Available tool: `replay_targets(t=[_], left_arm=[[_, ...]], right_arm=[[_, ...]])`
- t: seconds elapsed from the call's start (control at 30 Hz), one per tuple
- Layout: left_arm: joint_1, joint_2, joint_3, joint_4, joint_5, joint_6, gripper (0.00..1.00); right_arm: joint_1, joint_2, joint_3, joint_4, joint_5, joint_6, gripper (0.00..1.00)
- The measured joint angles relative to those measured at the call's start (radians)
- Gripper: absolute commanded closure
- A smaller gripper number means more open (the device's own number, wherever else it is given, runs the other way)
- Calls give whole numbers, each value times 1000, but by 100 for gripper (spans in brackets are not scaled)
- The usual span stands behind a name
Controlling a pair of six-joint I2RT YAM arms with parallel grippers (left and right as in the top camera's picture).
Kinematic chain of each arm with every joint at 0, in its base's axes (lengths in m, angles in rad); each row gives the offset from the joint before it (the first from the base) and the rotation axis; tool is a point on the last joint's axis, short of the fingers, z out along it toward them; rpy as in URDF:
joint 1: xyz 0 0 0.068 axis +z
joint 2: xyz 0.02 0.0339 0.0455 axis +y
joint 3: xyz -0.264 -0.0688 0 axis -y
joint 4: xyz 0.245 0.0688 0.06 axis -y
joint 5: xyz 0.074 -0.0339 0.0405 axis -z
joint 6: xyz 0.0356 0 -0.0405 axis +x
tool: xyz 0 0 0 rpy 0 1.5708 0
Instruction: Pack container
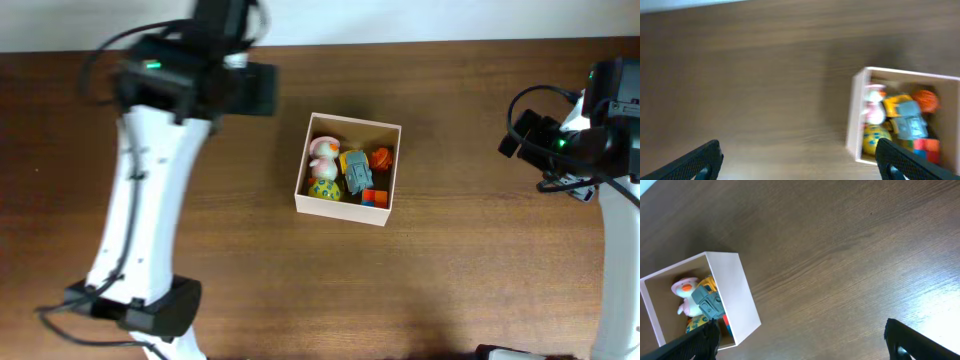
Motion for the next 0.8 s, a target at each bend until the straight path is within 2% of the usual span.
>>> replay_targets(t=[0.2,0.57,0.8], left_arm=[[82,-2,0,-41,-4,-27,1],[91,-2,0,-43,-3,-30,1],[91,-2,0,-43,-3,-30,1]], right_arm=[[0,0,0,0,0,0,1],[3,-1,0,0,0,0,1],[107,-98,0,-1,18,-42,1]])
